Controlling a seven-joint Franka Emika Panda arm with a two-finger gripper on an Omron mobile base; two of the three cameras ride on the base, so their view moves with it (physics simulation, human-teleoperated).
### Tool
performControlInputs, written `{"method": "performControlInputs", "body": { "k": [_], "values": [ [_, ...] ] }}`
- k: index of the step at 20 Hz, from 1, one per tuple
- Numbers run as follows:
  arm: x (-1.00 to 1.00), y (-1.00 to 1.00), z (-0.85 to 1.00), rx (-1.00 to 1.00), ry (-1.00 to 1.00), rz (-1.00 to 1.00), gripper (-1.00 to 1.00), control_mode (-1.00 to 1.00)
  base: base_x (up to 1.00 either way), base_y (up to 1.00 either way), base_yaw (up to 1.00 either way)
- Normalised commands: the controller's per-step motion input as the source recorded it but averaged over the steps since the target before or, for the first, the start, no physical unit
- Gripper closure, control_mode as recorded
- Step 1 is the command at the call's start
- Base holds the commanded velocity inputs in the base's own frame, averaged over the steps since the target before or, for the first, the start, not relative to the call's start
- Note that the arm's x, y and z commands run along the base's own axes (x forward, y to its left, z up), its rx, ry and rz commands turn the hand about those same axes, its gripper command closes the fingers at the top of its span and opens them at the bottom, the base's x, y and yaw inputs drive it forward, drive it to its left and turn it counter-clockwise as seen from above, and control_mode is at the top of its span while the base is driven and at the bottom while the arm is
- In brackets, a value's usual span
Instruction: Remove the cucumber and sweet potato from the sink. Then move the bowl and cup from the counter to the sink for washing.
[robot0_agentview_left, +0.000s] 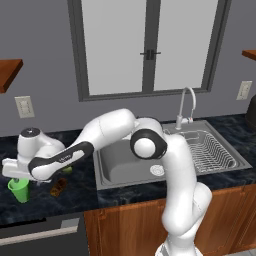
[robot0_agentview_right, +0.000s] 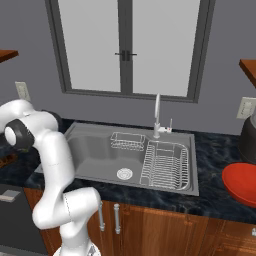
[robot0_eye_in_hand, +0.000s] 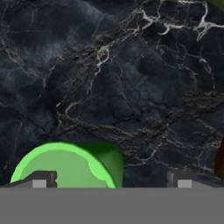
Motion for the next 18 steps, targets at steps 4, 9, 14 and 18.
{"method": "performControlInputs", "body": {
  "k": [4,9,14,18],
  "values": [
    [0.01,0.00,-0.20,0.08,0.14,0.00,-1.00,-1.00,0.00,0.00,0.00],
    [0.05,0.01,-0.18,0.04,0.15,0.00,1.00,-1.00,0.00,0.00,0.00],
    [0.03,0.02,-0.17,0.01,0.14,0.00,1.00,-1.00,0.00,0.00,0.00],
    [0.02,0.00,-0.10,0.00,0.08,0.00,1.00,-1.00,0.00,0.00,0.00]
  ]
}}
